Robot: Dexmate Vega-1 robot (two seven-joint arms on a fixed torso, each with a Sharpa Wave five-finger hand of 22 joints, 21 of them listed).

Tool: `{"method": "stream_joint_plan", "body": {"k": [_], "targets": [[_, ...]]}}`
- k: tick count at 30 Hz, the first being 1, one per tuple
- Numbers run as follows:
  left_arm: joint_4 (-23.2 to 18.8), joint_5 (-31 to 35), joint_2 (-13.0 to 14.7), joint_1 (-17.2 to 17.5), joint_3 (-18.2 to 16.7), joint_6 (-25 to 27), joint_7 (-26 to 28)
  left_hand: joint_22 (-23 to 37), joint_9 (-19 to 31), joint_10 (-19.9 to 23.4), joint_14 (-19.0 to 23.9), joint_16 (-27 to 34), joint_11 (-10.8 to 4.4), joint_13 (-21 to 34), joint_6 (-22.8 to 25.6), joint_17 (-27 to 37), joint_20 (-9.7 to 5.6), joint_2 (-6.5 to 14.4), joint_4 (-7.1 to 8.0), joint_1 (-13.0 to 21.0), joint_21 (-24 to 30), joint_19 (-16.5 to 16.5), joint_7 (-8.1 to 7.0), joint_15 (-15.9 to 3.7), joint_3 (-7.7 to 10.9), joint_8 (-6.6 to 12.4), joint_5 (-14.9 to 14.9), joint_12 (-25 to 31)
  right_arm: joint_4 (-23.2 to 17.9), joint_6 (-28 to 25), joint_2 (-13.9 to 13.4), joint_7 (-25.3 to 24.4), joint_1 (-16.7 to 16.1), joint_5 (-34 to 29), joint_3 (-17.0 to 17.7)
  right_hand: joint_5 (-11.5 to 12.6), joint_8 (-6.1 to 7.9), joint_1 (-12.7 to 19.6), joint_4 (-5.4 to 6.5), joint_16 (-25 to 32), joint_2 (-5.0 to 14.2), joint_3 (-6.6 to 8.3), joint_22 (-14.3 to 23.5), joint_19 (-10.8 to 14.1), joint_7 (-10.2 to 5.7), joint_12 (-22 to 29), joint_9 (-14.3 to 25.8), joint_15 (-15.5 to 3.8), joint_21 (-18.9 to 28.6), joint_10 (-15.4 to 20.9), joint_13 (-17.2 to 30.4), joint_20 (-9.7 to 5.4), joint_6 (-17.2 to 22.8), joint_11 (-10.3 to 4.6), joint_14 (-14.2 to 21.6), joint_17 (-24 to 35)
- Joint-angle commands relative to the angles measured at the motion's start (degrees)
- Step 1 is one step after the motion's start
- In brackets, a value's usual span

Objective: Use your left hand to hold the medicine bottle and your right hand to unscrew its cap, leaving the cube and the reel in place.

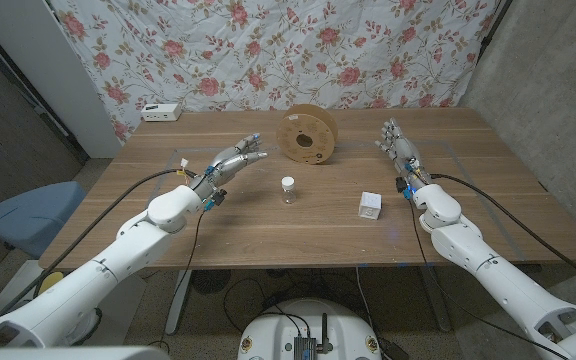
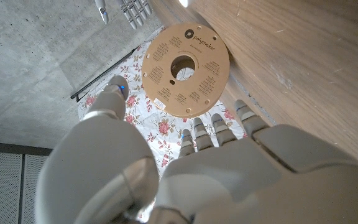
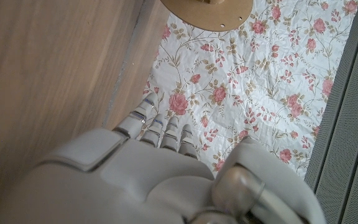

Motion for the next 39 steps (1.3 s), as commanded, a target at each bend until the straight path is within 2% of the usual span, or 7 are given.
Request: {"method": "stream_joint_plan", "body": {"k": [1,11,16,23,29,34,39], "targets": [[-3.11,2.83,1.27,1.78,0.28,1.64,2.67,0.14,0.24,1.67,1.18,-0.21,-2.05,0.03,-0.12,0.08,-0.33,0.21,0.14,3.63,-0.19,-1.50,-3.54,-4.36,-1.20,-0.14,1.12,0.23,-0.75,0.08,0.10,-1.20,-0.77,-0.52,0.08,0.59,0.44,0.12,0.10,0.35,-0.06,0.32,0.31,0.12,-0.31,0.36,0.08,-1.55,0.42,0.66,0.15,-3.19,0.46,0.17,0.53,0.10],[-4.15,6.80,0.83,2.84,1.06,1.43,5.80,0.08,0.30,4.68,4.50,0.24,-3.46,-0.04,-2.98,0.03,-0.55,0.88,0.52,8.34,-0.05,-2.57,-3.95,-5.89,-2.80,-0.93,1.83,0.45,-2.16,-0.15,-0.16,-2.68,-1.69,-1.28,0.23,0.65,0.46,0.10,0.07,0.38,0.02,0.44,0.31,0.18,-0.48,0.41,0.08,-1.42,0.45,0.86,0.15,-3.22,0.51,0.18,0.60,0.05],[-4.83,8.88,0.99,3.33,1.38,1.55,7.01,0.05,0.31,6.17,7.03,0.36,-2.69,-0.09,-4.31,-0.05,-1.35,0.96,0.73,10.47,0.18,-2.22,-3.94,-6.70,-3.95,-1.01,1.99,0.34,-2.89,-0.15,-0.23,-3.47,-2.38,-1.51,0.42,0.69,0.46,0.08,0.06,0.41,0.05,0.50,0.31,0.16,-0.47,0.41,0.07,-1.47,0.44,0.94,0.15,-3.18,0.53,0.16,0.70,0.03],[-5.85,12.08,0.88,3.96,2.05,2.37,9.15,0.01,0.28,6.52,7.78,-0.14,-2.94,-0.10,-8.28,-0.07,-2.18,0.80,0.86,12.76,-0.14,-3.18,-3.88,-7.82,-5.56,-1.40,2.08,-0.28,-3.56,-0.03,-0.34,-4.11,-3.16,-1.61,0.69,0.74,0.48,0.06,0.03,0.41,0.07,0.58,0.32,0.16,-0.47,0.42,0.07,-1.50,0.44,1.04,0.16,-3.18,0.60,0.18,0.73,0.00],[-6.39,13.33,0.84,4.47,2.45,3.29,9.88,-0.02,0.29,6.59,7.63,-0.39,-3.17,-0.10,-9.43,-0.07,-1.99,0.90,1.07,13.69,-0.58,-5.26,-3.86,-7.80,-6.47,-1.20,2.12,-0.54,-3.80,0.12,-0.44,-4.23,-3.51,-1.68,0.82,0.78,0.49,0.03,0.02,0.40,0.09,0.64,0.32,0.11,-0.54,0.41,0.07,-1.45,0.43,1.07,0.16,-3.08,0.64,0.19,0.72,-0.02],[-6.17,13.88,0.68,4.69,2.90,3.80,10.05,-0.04,0.28,6.27,7.27,-0.55,-2.53,-0.09,-10.69,-0.06,-1.43,0.96,1.39,14.14,-0.62,-6.68,-3.83,-7.12,-7.47,-1.28,2.16,-0.85,-3.55,0.58,-0.08,-4.54,-3.60,-1.85,0.83,0.81,0.50,0.00,0.02,0.41,0.09,0.68,0.32,0.09,-0.73,0.40,0.07,-1.48,0.42,1.08,0.16,-3.05,0.69,0.19,0.74,-0.03],[-5.07,14.88,0.41,3.54,3.98,4.36,9.21,-0.02,0.27,6.28,6.62,-0.72,-2.55,-0.08,-11.85,-0.05,-1.75,0.97,1.70,14.13,-0.66,-7.98,-3.81,-6.83,-8.30,-1.37,2.22,-0.91,-3.15,0.95,0.48,-4.97,-3.47,-2.22,0.63,0.83,0.51,-0.05,0.02,0.40,0.08,0.72,0.32,0.07,-0.89,0.37,0.07,-1.47,0.42,1.07,0.17,-3.02,0.73,0.23,0.74,-0.05]]}}
